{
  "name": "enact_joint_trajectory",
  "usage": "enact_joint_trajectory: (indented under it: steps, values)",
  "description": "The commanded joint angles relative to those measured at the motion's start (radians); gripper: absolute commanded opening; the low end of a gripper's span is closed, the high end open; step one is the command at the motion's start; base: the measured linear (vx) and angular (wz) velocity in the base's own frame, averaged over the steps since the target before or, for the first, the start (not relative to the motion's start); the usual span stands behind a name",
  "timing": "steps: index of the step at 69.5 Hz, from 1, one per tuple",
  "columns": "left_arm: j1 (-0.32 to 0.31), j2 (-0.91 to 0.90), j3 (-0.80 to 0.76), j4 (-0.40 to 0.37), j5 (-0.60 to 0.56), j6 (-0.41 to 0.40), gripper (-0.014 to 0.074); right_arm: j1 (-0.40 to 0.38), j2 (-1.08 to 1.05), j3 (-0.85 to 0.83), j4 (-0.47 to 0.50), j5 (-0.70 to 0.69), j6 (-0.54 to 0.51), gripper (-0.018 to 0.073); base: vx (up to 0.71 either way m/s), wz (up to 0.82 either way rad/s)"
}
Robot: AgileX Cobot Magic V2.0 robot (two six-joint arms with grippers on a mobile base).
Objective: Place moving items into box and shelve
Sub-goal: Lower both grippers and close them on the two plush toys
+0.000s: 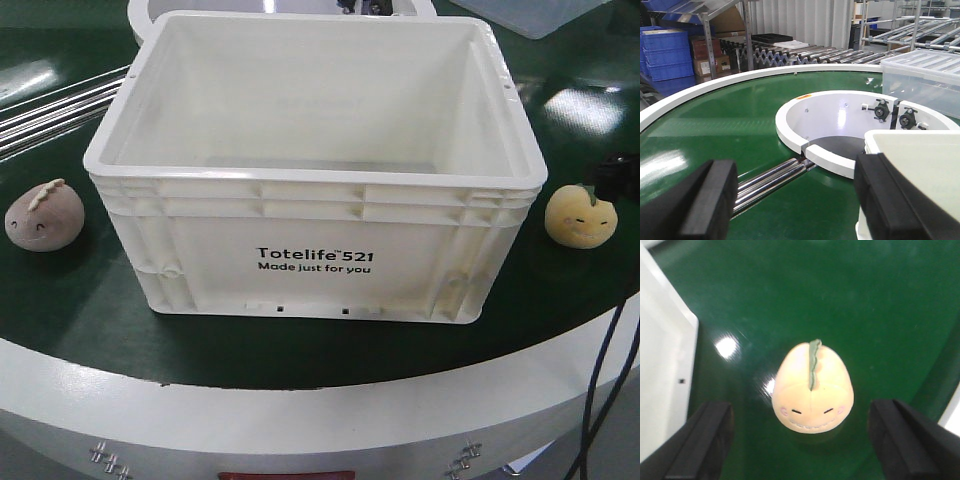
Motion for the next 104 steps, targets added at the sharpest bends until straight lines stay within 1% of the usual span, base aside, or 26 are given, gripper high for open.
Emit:
enact_joint_trajectory:
  steps: [1, 28, 46, 51, 53, 56, 60, 67, 68, 70, 71, 80, 86, 90, 98, 104]
  values:
    - [0.001, -0.008, -0.037, -0.005, -0.064, -0.011, 0.0574, -0.006, 0.019, -0.036, -0.008, -0.112, -0.001, 0.0594, 0.00, 0.00]
    - [0.001, -0.008, -0.037, -0.005, -0.027, -0.011, 0.0574, -0.006, 0.195, -0.036, -0.010, -0.229, -0.009, 0.0594, 0.00, 0.00]
    - [0.001, -0.008, -0.037, -0.004, -0.026, -0.010, 0.0574, -0.006, 0.276, -0.036, -0.016, -0.298, -0.010, 0.0594, 0.00, 0.00]
    - [0.001, -0.008, -0.037, -0.004, -0.026, -0.010, 0.0574, -0.006, 0.299, -0.036, -0.016, -0.308, -0.010, 0.0580, 0.00, 0.00]
    - [0.001, -0.008, -0.037, -0.004, -0.026, -0.010, 0.0574, -0.006, 0.308, -0.036, -0.016, -0.309, -0.010, 0.0566, 0.00, 0.00]
    - [0.001, -0.008, -0.037, -0.004, -0.026, -0.010, 0.0574, -0.006, 0.316, -0.036, -0.016, -0.309, -0.010, 0.0520, 0.00, 0.00]
    - [0.001, -0.008, -0.037, -0.004, -0.026, -0.010, 0.0574, -0.006, 0.323, -0.036, -0.016, -0.307, -0.010, 0.0428, 0.00, 0.00]
    - [0.001, -0.008, -0.037, 0.003, -0.029, -0.010, 0.0574, -0.006, 0.323, -0.036, -0.016, -0.298, -0.029, 0.0151, 0.00, 0.00]
    - [0.001, -0.008, -0.037, 0.003, -0.032, -0.010, 0.0574, -0.006, 0.323, -0.036, -0.016, -0.298, -0.032, 0.0088, 0.00, 0.00]
    - [0.001, -0.007, -0.037, 0.004, -0.037, -0.010, 0.0574, -0.006, 0.323, -0.036, -0.016, -0.298, -0.036, 0.0006, 0.00, 0.00]
    - [0.001, -0.005, -0.037, 0.006, -0.038, -0.010, 0.0574, -0.006, 0.323, -0.036, -0.016, -0.293, -0.036, -0.0013, 0.00, 0.00]
    - [0.001, 0.033, -0.039, 0.046, -0.045, -0.010, 0.0574, -0.006, 0.323, -0.036, -0.016, -0.284, -0.040, -0.0010, 0.00, 0.00]
    - [0.003, 0.090, -0.039, 0.052, -0.054, -0.011, 0.0574, -0.006, 0.323, -0.035, -0.017, -0.277, -0.047, -0.0010, 0.00, 0.00]
    - [0.021, 0.139, -0.039, 0.047, -0.071, -0.017, 0.0574, -0.006, 0.323, -0.035, -0.017, -0.270, -0.059, -0.0008, 0.00, 0.00]
    - [0.065, 0.239, -0.039, 0.047, -0.111, -0.065, 0.0574, -0.006, 0.323, -0.035, -0.017, -0.252, -0.076, -0.0007, 0.00, 0.00]
    - [0.091, 0.317, -0.039, 0.047, -0.133, -0.065, 0.0574, -0.006, 0.323, -0.035, -0.017, -0.241, -0.082, -0.0007, 0.00, 0.00]
